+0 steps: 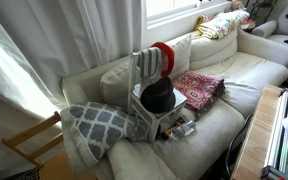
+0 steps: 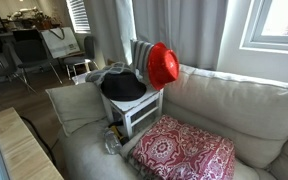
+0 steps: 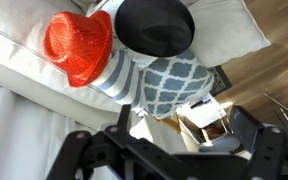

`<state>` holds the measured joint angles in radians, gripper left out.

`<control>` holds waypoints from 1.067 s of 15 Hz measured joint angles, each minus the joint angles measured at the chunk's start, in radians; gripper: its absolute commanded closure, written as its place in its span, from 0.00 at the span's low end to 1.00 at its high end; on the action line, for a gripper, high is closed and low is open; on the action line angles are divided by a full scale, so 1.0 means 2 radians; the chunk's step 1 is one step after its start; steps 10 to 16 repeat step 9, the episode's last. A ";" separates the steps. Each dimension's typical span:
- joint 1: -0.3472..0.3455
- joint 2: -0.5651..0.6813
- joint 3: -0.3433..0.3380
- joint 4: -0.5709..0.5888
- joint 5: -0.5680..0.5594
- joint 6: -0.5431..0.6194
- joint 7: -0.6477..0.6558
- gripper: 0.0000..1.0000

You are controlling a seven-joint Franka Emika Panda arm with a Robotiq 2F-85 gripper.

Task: Lift the black and red hats, hang the red hat on the chair and put the black hat on the chair seat

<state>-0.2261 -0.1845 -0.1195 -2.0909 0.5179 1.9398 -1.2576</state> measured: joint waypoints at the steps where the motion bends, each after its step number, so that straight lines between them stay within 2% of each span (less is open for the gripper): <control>1: 0.002 -0.009 -0.006 -0.004 -0.001 0.000 0.000 0.00; 6: 0.010 -0.034 -0.027 -0.015 -0.006 0.000 0.000 0.00; 16: 0.015 -0.032 -0.029 -0.015 -0.006 0.000 0.000 0.00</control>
